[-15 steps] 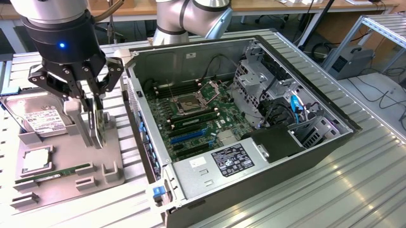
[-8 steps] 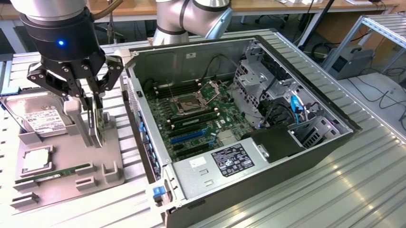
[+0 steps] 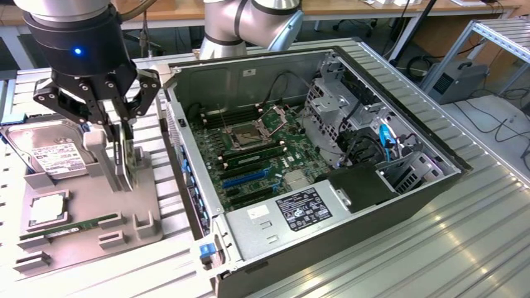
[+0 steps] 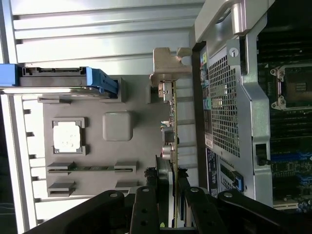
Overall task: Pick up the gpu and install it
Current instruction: 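Pick up the gpu and move the gpu toward the slot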
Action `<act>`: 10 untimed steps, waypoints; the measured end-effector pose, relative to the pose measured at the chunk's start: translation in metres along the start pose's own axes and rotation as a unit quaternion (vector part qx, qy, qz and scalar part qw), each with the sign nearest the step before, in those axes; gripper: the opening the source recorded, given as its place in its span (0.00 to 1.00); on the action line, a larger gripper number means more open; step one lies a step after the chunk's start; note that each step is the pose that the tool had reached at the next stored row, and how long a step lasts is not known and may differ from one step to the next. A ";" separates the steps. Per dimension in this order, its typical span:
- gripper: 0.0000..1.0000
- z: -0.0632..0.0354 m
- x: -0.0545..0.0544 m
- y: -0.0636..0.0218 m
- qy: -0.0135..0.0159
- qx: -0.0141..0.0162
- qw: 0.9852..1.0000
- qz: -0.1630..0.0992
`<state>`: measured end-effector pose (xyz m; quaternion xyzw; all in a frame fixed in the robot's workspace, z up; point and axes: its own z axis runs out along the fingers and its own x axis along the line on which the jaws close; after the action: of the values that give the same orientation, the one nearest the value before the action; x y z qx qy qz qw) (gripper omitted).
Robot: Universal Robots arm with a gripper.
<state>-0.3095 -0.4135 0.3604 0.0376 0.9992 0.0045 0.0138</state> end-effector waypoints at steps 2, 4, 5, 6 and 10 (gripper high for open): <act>0.27 -0.0011 0.000 0.0000 0.000 0.000 1.000 0.000; 0.27 -0.0021 0.000 0.0000 0.000 0.000 1.000 0.000; 0.27 -0.0029 0.000 0.0000 0.000 0.000 1.000 0.000; 0.27 -0.0034 0.000 0.0000 0.000 0.000 1.000 0.000; 0.27 -0.0055 0.000 0.0001 0.000 0.000 1.000 0.000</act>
<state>-0.3095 -0.4134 0.3660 0.0376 0.9992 0.0045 0.0137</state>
